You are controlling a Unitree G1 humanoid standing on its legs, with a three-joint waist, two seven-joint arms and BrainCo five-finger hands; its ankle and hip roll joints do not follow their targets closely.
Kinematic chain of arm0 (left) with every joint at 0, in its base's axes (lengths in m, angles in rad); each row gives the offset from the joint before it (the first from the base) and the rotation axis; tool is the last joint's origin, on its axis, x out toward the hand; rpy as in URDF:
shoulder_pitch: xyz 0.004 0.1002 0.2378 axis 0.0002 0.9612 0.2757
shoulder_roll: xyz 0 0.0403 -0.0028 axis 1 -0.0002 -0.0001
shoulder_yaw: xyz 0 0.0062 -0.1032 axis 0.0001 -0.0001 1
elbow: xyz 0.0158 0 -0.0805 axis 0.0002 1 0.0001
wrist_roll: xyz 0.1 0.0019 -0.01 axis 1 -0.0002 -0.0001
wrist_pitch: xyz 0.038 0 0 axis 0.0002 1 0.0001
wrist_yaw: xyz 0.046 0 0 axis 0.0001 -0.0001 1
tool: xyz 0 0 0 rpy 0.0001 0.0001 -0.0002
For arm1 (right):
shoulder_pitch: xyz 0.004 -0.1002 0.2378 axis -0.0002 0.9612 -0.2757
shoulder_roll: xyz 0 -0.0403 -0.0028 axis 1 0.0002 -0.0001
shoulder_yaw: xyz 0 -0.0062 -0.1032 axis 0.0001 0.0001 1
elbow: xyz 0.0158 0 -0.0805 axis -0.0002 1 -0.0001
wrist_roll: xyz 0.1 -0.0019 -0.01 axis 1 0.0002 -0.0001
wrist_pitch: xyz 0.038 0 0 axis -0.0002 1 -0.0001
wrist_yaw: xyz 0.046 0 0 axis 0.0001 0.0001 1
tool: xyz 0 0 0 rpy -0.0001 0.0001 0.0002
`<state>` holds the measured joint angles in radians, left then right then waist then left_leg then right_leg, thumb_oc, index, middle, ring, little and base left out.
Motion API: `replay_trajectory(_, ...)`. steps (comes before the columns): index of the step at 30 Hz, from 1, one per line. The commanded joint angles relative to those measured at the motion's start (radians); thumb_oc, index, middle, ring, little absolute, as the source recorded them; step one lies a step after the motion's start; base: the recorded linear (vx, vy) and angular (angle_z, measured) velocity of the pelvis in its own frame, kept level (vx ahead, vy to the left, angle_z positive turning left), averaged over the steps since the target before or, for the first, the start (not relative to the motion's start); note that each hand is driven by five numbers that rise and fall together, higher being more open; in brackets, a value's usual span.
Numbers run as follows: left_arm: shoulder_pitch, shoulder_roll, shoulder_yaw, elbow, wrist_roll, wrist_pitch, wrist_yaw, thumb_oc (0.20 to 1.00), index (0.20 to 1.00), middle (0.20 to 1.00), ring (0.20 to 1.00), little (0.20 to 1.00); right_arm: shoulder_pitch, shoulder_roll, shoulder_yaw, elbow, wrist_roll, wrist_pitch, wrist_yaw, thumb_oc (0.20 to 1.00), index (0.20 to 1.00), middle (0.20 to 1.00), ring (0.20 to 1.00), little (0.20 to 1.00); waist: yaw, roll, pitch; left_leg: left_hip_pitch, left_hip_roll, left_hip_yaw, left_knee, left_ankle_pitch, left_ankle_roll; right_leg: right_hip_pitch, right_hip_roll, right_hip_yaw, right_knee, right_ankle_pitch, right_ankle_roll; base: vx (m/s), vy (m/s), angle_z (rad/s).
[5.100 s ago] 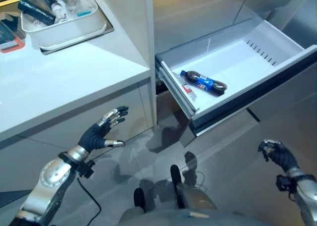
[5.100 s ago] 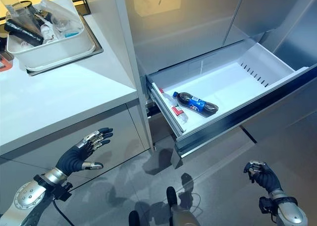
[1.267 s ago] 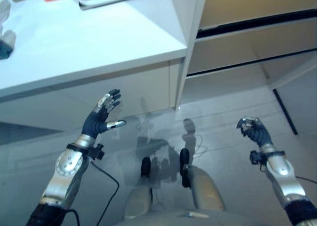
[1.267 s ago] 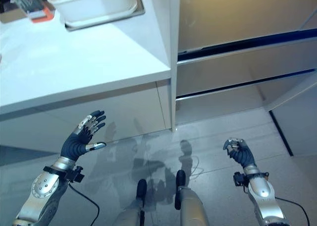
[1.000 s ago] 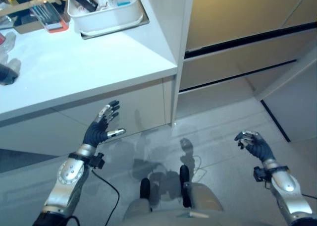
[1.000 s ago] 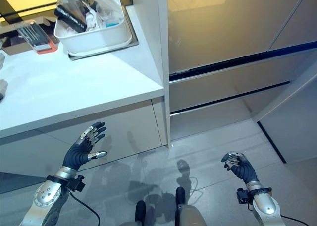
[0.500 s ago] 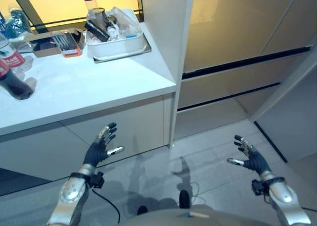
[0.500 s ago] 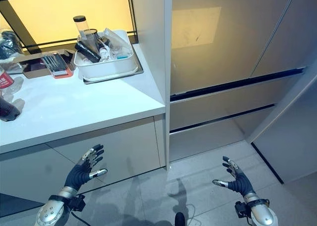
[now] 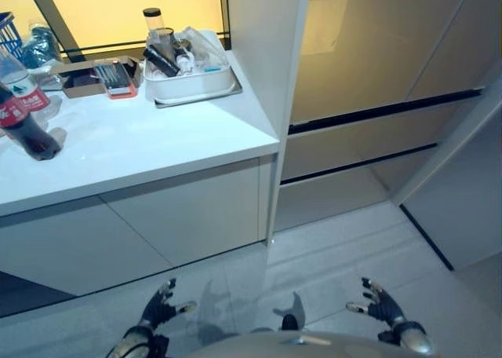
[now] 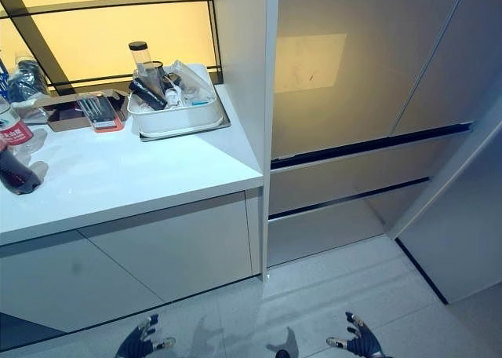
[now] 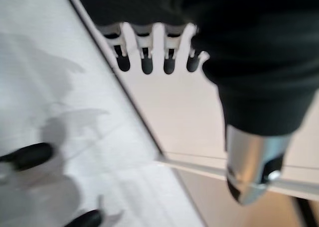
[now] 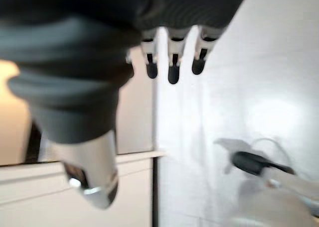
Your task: Take the drinks into the refrigerator
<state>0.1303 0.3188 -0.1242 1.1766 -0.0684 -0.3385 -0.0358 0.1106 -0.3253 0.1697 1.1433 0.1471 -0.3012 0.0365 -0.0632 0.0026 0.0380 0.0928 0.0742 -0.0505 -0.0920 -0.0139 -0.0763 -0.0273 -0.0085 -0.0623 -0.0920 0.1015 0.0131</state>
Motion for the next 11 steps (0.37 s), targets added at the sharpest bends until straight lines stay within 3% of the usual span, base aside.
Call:
replay_trajectory(1,-0.061,-0.014,0.035,0.078,0.058,0.043,-0.003,1.0,1.0,1.0,1.0,1.0,-0.065,0.018,-0.015,0.091,0.001,0.029,-0.005,1.0,1.0,1.0,1.0,1.0,0.006,-0.029,0.002,0.008,-0.078,0.01,0.005,-0.038,0.073,0.01,-0.048,-0.002,0.105,-0.087,0.092,0.0,0.0,0.0)
replay_trajectory(3,-0.076,-0.04,0.064,0.147,0.027,0.096,-0.029,1.0,1.0,1.0,1.0,1.0,-0.079,0.034,-0.031,0.158,0.006,0.064,-0.003,1.0,1.0,1.0,1.0,1.0,0.007,-0.028,-0.007,0.013,-0.077,0.01,0.005,-0.041,0.074,0.018,-0.049,-0.004,0.1,-0.086,0.09,0.02,0.003,0.01)
replay_trajectory(6,-0.077,-0.064,0.077,0.185,0.018,0.125,-0.046,1.0,1.0,1.0,1.0,1.0,-0.086,0.047,-0.043,0.209,0.003,0.093,0.003,1.0,1.0,1.0,1.0,1.0,0.01,-0.026,-0.023,0.019,-0.079,0.009,0.005,-0.045,0.075,0.031,-0.05,-0.007,0.089,-0.084,0.089,0.04,0.011,0.01)
replay_trajectory(11,-0.082,-0.065,0.062,0.175,0.023,0.133,-0.047,1.0,1.0,1.0,1.0,1.0,-0.089,0.053,-0.029,0.203,-0.006,0.107,0.007,1.0,1.0,1.0,1.0,1.0,0.014,-0.026,-0.033,0.015,-0.082,0.001,0.005,-0.042,0.075,0.037,-0.054,-0.01,0.083,-0.079,0.089,0.0,0.0,0.0)
